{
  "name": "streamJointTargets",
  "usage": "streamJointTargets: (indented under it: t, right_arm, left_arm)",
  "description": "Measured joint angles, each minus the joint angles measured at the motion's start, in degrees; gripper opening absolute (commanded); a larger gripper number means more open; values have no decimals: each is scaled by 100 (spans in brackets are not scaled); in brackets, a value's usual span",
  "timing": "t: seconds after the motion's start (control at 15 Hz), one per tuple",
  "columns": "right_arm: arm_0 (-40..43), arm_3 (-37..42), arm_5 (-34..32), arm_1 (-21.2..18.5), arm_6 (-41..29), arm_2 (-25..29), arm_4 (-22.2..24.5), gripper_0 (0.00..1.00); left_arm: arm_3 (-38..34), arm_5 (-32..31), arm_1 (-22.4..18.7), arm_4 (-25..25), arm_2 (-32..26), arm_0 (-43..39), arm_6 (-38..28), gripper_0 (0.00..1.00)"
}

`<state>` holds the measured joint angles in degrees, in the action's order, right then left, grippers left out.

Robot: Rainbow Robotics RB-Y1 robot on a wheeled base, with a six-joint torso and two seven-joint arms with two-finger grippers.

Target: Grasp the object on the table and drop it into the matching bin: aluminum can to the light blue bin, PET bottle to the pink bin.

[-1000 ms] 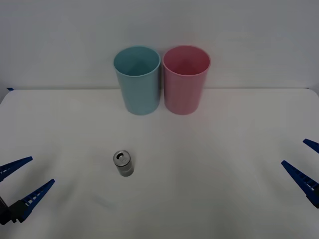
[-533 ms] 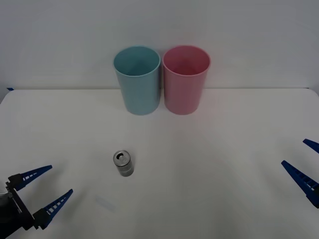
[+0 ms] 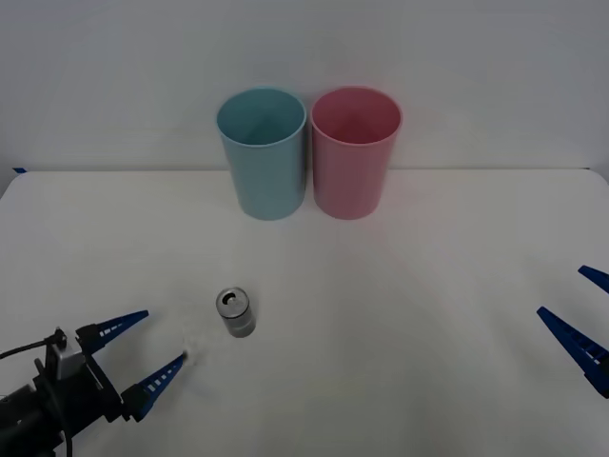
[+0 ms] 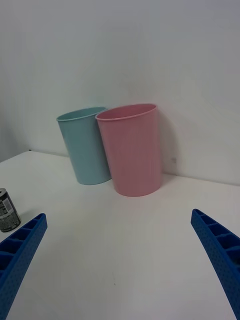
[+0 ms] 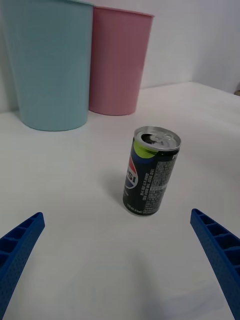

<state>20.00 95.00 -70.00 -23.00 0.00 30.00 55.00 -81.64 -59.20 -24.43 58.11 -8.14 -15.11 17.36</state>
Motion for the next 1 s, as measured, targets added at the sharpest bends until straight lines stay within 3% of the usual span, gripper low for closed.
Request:
streamJointTargets:
  t: [0.4, 1.0]
  right_arm:
    - [0, 0, 0, 0, 0, 0, 0, 100]
    - [0, 0, 0, 0, 0, 0, 0, 100]
  left_arm:
    - [0, 519, 379, 101, 459, 180, 218, 100]
    - [5, 859, 1044, 717, 530, 366, 474, 100]
